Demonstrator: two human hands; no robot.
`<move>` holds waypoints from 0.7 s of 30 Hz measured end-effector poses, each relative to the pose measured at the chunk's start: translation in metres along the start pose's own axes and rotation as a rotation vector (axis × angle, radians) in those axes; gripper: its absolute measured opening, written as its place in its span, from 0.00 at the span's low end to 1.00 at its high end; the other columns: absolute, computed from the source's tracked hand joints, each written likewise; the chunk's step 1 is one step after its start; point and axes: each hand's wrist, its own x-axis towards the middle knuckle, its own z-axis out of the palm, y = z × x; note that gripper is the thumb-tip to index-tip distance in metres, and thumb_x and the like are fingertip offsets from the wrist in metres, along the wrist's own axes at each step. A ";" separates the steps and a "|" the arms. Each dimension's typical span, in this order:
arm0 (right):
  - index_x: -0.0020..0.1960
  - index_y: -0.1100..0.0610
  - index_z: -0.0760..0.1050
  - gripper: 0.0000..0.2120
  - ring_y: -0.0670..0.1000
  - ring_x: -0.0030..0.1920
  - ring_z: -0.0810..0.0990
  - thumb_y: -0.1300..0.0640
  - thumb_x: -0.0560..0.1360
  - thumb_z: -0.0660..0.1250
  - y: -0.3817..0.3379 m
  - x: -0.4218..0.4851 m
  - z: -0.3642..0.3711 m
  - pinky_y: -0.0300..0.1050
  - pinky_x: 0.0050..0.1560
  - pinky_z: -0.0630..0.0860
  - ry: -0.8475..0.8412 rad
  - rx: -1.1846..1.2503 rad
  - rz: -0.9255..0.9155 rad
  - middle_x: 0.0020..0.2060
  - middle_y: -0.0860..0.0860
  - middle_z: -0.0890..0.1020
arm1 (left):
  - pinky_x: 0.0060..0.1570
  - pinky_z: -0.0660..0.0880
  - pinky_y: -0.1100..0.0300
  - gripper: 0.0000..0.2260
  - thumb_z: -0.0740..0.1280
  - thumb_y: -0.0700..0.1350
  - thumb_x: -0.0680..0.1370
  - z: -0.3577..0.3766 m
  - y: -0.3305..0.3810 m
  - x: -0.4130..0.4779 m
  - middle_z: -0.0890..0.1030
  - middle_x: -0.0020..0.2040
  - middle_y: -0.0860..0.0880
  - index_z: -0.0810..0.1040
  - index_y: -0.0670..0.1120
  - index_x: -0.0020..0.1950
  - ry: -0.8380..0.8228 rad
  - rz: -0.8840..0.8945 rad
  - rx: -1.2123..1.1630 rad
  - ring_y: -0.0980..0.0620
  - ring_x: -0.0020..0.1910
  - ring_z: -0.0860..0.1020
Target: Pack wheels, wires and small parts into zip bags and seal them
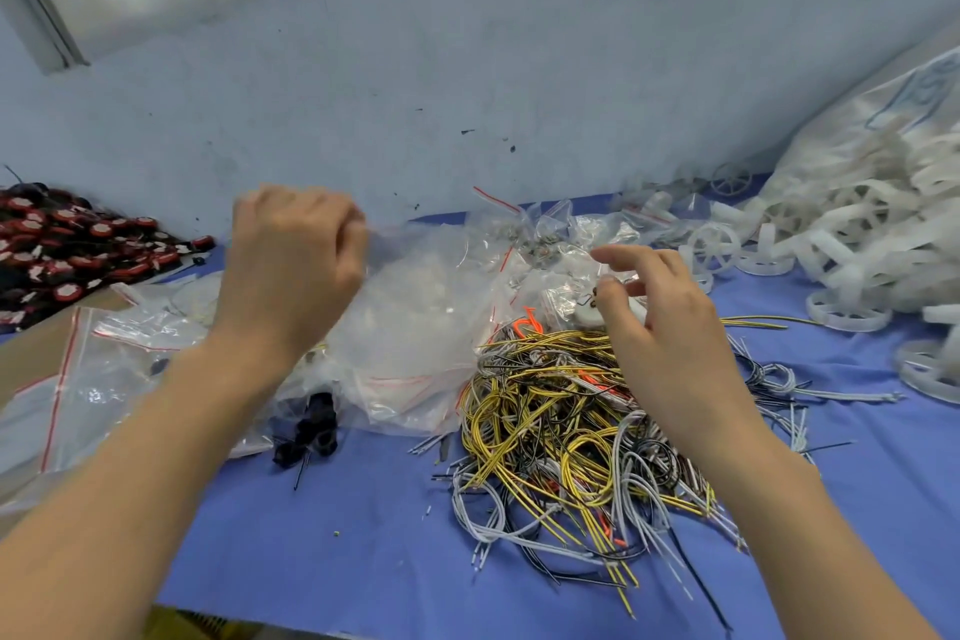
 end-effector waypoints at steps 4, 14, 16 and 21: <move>0.70 0.39 0.69 0.25 0.33 0.60 0.74 0.31 0.77 0.57 -0.005 -0.001 -0.007 0.33 0.53 0.72 -0.133 0.332 0.004 0.61 0.35 0.76 | 0.62 0.60 0.50 0.12 0.57 0.45 0.77 -0.035 0.047 0.044 0.81 0.40 0.45 0.80 0.45 0.42 0.091 0.097 -0.004 0.40 0.47 0.75; 0.52 0.46 0.84 0.11 0.51 0.50 0.86 0.46 0.80 0.63 -0.009 0.007 -0.028 0.43 0.50 0.81 0.113 0.898 0.201 0.51 0.49 0.86 | 0.73 0.56 0.43 0.17 0.61 0.44 0.78 -0.034 0.163 0.053 0.74 0.64 0.46 0.76 0.50 0.66 0.150 0.301 -0.348 0.44 0.66 0.70; 0.51 0.51 0.83 0.12 0.51 0.45 0.86 0.50 0.82 0.62 -0.001 0.010 -0.038 0.41 0.43 0.81 0.216 1.030 0.320 0.49 0.51 0.87 | 0.71 0.60 0.51 0.21 0.62 0.45 0.78 -0.023 0.173 0.039 0.67 0.69 0.44 0.69 0.49 0.72 0.216 0.038 -0.590 0.47 0.69 0.67; 0.54 0.51 0.79 0.11 0.49 0.42 0.87 0.52 0.84 0.58 0.028 0.013 -0.059 0.39 0.34 0.80 0.452 1.234 0.606 0.46 0.47 0.87 | 0.50 0.67 0.75 0.14 0.60 0.51 0.81 0.023 0.189 -0.011 0.67 0.67 0.54 0.65 0.59 0.66 -0.092 -0.646 -1.190 0.66 0.61 0.69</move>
